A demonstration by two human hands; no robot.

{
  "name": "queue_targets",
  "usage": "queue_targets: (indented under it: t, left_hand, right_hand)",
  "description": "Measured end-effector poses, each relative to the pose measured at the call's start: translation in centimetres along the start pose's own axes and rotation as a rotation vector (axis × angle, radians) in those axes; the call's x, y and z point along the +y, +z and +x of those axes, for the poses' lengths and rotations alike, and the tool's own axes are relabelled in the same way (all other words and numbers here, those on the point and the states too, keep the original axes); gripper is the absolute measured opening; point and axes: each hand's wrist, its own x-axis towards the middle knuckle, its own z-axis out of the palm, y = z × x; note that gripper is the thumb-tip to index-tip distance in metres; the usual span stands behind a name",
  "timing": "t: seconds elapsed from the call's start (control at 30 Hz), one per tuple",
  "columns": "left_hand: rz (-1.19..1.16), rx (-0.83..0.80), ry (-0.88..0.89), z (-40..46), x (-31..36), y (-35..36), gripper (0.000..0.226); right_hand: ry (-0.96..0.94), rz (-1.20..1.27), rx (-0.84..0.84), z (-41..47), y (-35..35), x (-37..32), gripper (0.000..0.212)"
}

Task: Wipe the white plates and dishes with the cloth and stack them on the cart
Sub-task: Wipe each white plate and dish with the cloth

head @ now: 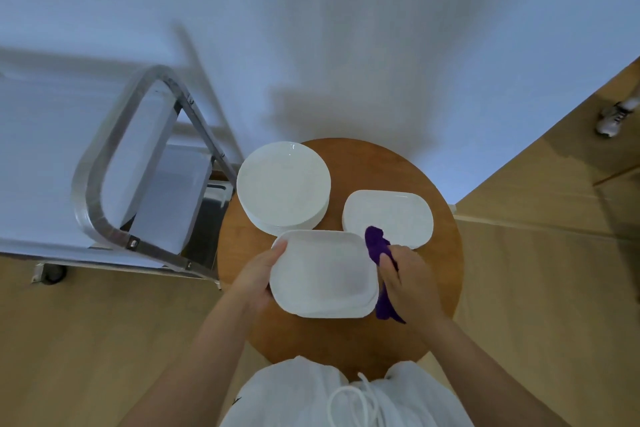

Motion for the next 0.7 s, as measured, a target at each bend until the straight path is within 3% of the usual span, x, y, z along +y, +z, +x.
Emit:
queue_targets:
  t: [0.2, 0.43, 0.63, 0.7]
  left_hand:
    - [0.176, 0.2, -0.062, 3.7, -2.3, -0.5, 0.027]
    - [0.357, 0.235, -0.101, 7.0, -4.0, -0.5, 0.032]
    - [0.382, 0.285, -0.133, 9.1, -5.2, -0.1, 0.019]
    - [0.531, 0.33, -0.078, 9.9, -5.7, -0.1, 0.021]
  right_hand:
    - [0.114, 0.14, -0.039, -0.5, 1.5, 1.1, 0.023]
    - [0.153, 0.182, -0.07, 0.3, 2.4, 2.4, 0.024]
    - [0.179, 0.199, -0.102, 0.7, 2.9, 2.9, 0.029]
    - [0.187, 0.2, -0.112, 0.6, 3.0, 3.2, 0.03]
